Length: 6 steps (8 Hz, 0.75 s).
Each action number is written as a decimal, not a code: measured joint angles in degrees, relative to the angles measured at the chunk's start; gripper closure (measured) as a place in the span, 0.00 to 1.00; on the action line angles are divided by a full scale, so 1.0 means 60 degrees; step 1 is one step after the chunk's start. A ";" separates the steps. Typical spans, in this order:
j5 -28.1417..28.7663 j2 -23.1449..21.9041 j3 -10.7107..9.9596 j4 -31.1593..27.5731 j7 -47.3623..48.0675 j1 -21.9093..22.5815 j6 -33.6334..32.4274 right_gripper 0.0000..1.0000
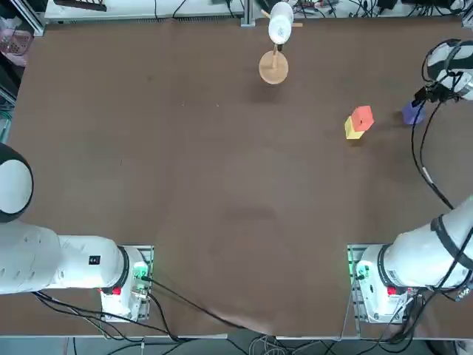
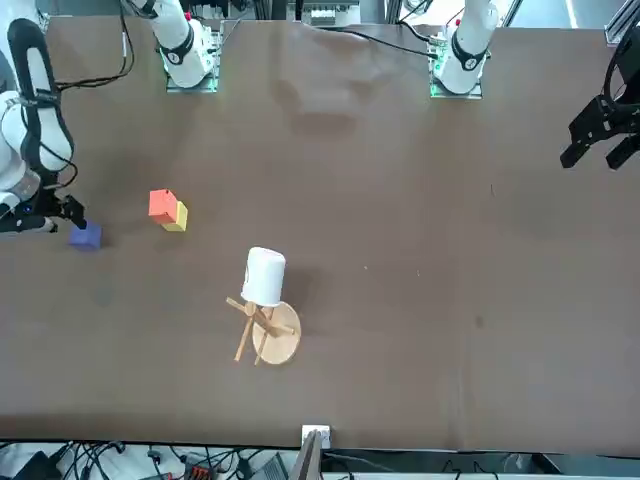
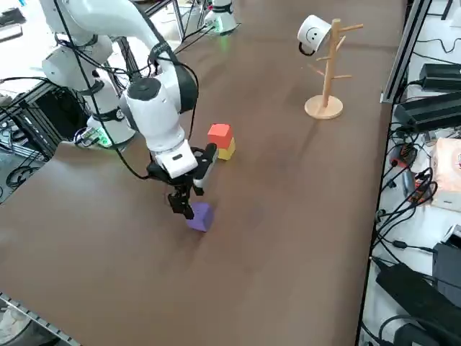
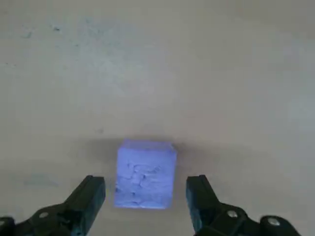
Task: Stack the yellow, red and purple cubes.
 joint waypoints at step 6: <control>0.0931 0.0851 0.0020 0.0675 -0.1095 -0.0224 -0.0289 0.00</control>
